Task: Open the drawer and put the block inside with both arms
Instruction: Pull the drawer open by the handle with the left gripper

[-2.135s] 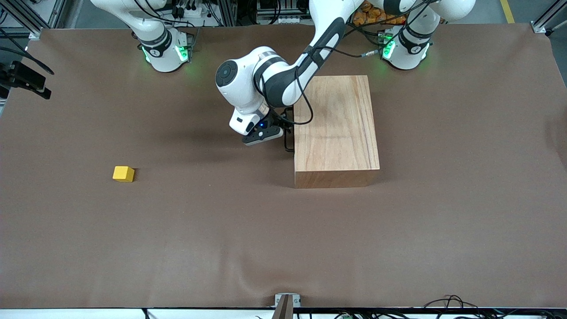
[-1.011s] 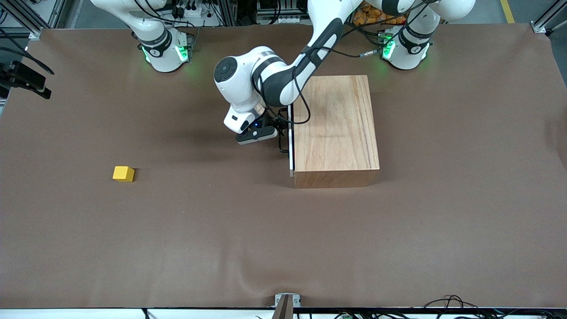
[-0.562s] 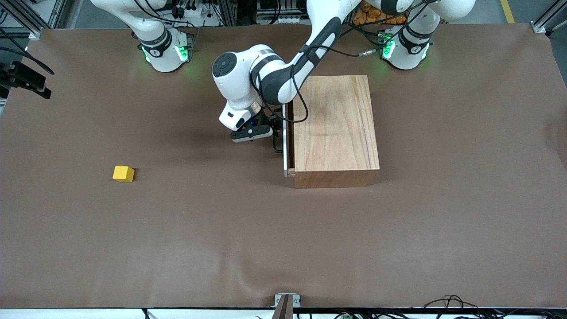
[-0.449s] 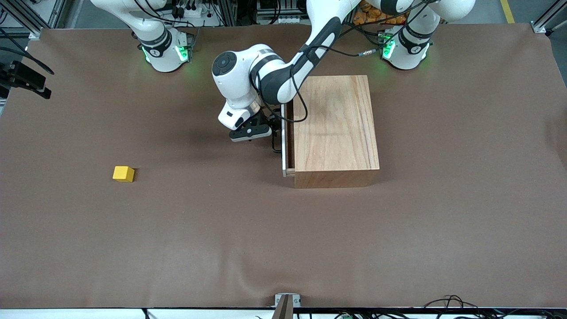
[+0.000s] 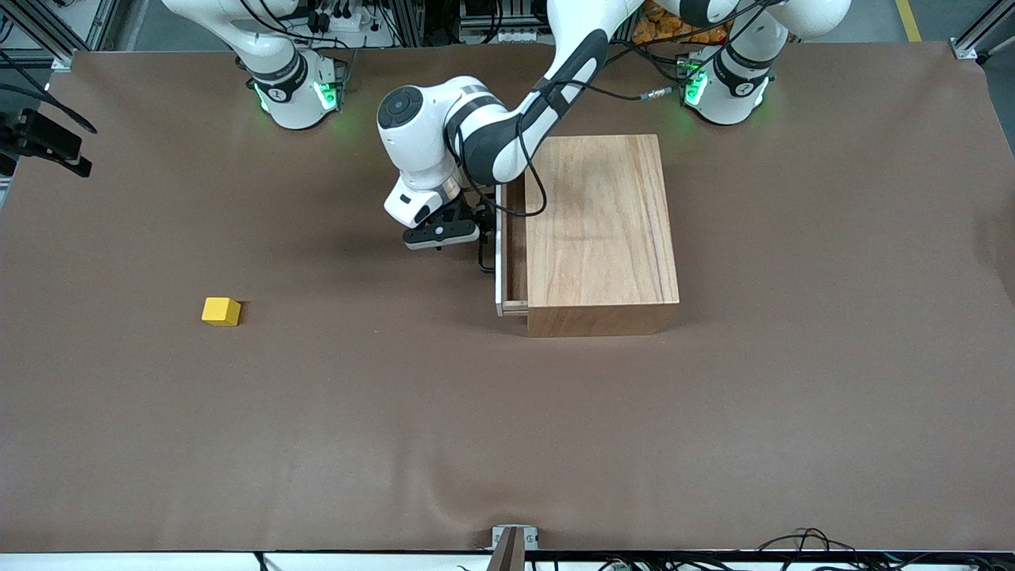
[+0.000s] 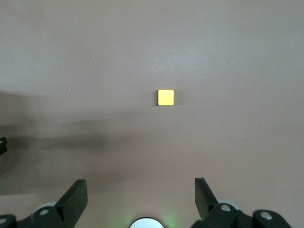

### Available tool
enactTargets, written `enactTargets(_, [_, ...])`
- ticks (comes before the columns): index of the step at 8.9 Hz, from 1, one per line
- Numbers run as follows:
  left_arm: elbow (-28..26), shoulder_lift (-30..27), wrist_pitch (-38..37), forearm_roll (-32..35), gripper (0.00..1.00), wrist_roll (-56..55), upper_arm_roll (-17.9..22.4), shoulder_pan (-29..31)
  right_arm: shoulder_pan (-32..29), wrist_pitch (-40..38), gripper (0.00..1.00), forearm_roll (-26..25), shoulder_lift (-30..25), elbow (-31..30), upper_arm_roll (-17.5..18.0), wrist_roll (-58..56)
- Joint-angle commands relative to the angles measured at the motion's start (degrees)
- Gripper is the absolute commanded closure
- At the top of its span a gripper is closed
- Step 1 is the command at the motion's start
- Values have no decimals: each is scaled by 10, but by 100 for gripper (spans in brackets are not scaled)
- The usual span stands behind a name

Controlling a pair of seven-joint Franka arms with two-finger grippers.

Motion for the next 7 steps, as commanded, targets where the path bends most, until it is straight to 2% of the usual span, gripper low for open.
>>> enactTargets(1, [12, 4, 13, 7, 0, -18, 0, -6, -9, -2, 0, -1, -7, -6, 6, -1])
enactTargets(7, [12, 3, 31, 6, 0, -19, -14, -8, -10, -2, 0, -1, -6, -6, 6, -1])
